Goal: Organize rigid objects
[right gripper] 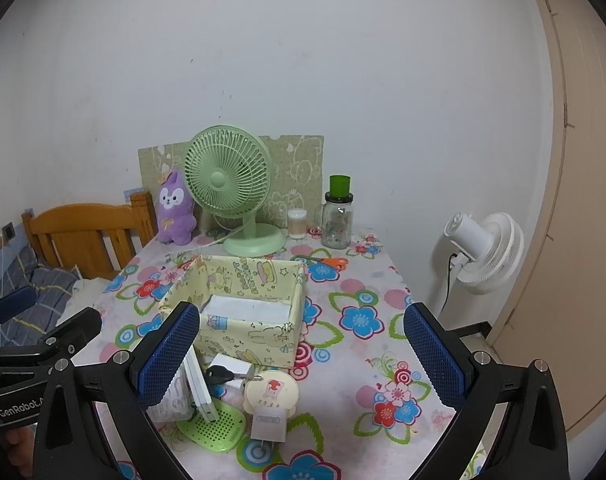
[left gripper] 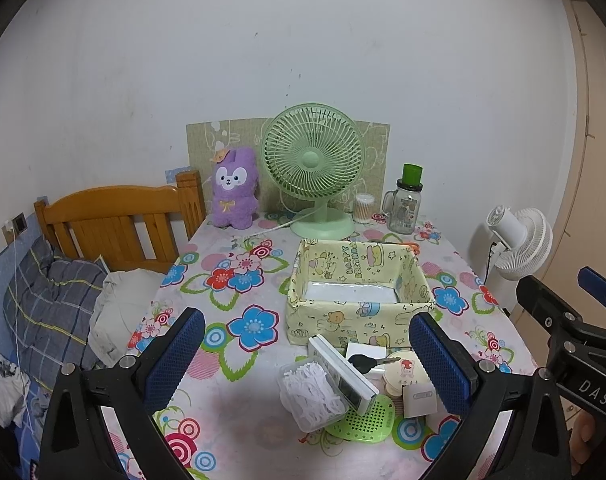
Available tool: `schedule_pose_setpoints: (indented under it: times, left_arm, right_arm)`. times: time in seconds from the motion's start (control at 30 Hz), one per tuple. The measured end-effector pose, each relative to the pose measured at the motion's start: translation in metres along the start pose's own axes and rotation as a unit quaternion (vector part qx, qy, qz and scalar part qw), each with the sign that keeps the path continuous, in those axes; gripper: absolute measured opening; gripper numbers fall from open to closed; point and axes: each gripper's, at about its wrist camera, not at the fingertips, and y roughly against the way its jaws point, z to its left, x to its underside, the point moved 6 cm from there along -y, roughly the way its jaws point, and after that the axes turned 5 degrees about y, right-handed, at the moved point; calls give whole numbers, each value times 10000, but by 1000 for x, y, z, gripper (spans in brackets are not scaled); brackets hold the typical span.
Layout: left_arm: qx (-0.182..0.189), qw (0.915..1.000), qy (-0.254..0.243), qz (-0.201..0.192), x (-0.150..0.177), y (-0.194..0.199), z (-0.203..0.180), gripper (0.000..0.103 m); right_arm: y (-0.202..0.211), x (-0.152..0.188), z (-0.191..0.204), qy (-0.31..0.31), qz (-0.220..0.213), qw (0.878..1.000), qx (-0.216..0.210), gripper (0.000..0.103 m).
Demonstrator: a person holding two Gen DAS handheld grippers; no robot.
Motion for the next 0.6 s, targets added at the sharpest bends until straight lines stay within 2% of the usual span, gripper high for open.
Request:
schedule_pose_setpoints:
  times: [0.6]
  left_arm:
    - [-49,9996,72,275,15,-28,3,103]
  right_arm:
    - [-19,7,0,-42,160,9998,-132,103]
